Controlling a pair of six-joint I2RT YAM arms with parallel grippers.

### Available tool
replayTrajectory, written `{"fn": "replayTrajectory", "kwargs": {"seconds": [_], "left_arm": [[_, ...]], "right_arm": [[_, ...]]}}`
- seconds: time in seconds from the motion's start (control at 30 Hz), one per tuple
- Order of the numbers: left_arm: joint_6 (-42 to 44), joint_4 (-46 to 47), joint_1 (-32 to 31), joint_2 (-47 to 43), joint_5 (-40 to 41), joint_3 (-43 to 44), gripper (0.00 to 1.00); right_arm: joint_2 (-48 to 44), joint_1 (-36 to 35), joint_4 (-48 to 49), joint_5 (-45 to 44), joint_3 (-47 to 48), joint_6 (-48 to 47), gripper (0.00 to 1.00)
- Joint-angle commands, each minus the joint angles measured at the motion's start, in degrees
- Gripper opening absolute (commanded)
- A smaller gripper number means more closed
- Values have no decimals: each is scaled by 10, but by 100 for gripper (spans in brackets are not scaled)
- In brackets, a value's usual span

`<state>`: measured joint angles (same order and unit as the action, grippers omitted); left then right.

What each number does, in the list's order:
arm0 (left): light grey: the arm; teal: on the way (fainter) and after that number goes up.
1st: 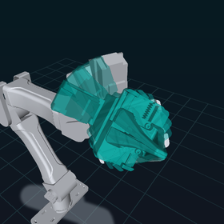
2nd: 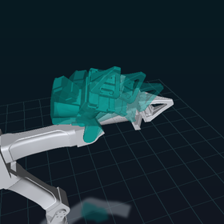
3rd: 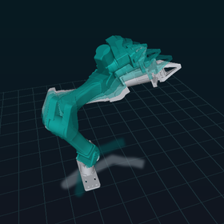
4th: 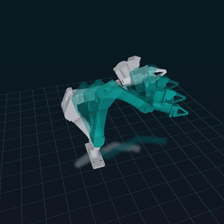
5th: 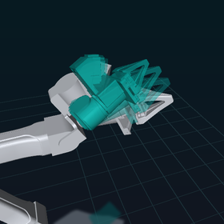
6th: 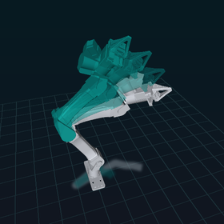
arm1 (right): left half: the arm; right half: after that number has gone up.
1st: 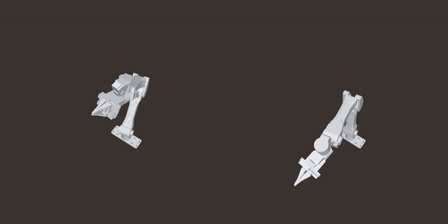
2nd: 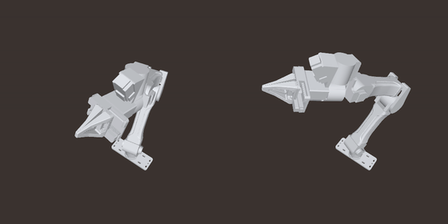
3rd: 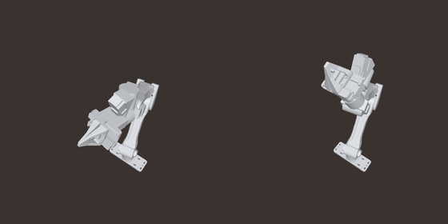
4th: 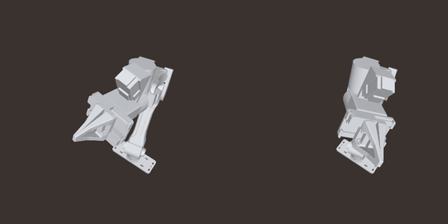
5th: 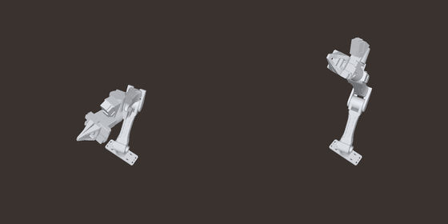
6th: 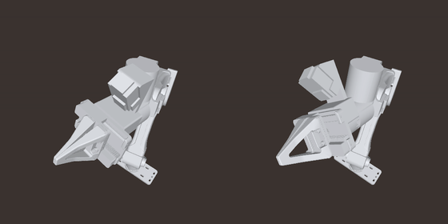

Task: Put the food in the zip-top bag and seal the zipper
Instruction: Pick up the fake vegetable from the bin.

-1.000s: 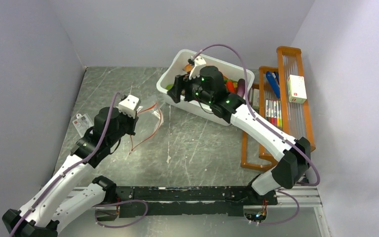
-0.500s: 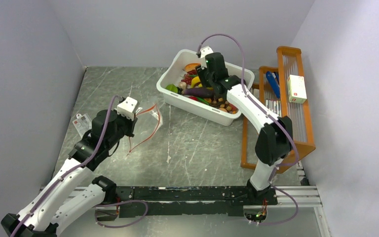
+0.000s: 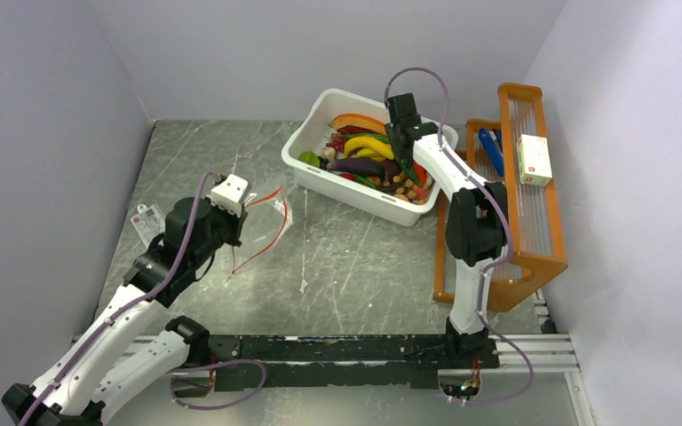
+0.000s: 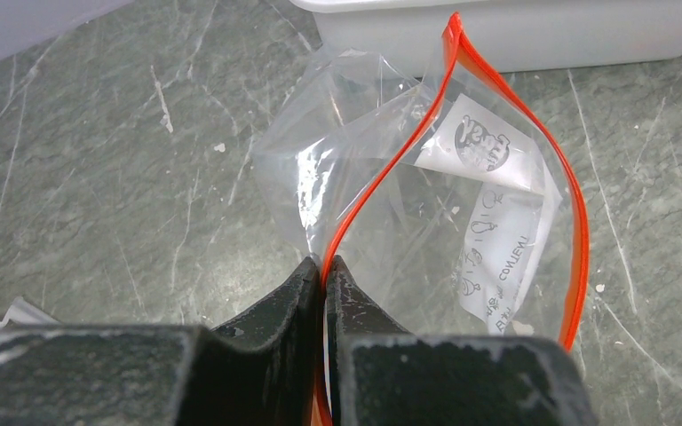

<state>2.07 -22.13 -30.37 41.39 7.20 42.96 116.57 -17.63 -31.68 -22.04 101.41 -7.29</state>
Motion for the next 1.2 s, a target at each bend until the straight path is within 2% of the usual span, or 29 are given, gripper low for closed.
{"fn": "replayTrajectory", "kwargs": {"seconds": [0.0, 0.23, 0.37, 0.63, 0.8, 0.87, 0.9, 0.97, 1.03, 1.17], "left_arm": [[7, 12, -1, -1, -9, 3, 7], [7, 11, -1, 4, -21, 4, 7], [5, 8, -1, -1, -15, 3, 7], [7, 12, -1, -11, -4, 2, 7], [3, 10, -1, -10, -15, 0, 7], [5, 12, -1, -8, -15, -1, 7], [5, 11, -1, -8, -12, 1, 7], [6, 9, -1, -7, -6, 2, 7], [5, 8, -1, -10, -8, 2, 7], [4, 6, -1, -19, -10, 0, 7]], "right_arm": [[23, 5, -36, -17, 10, 17, 39], [43, 8, -23, -59, -5, 9, 42], [62, 9, -38, -115, 3, 13, 42], [84, 12, -52, -94, 17, 19, 35], [101, 14, -57, -82, 10, 24, 47], [104, 14, -62, -77, 16, 26, 41], [101, 14, -63, -74, 22, 28, 32], [91, 13, -67, -77, 31, 30, 21], [74, 11, -66, -83, 41, 32, 17], [44, 5, -74, -88, 63, 44, 16]]}}
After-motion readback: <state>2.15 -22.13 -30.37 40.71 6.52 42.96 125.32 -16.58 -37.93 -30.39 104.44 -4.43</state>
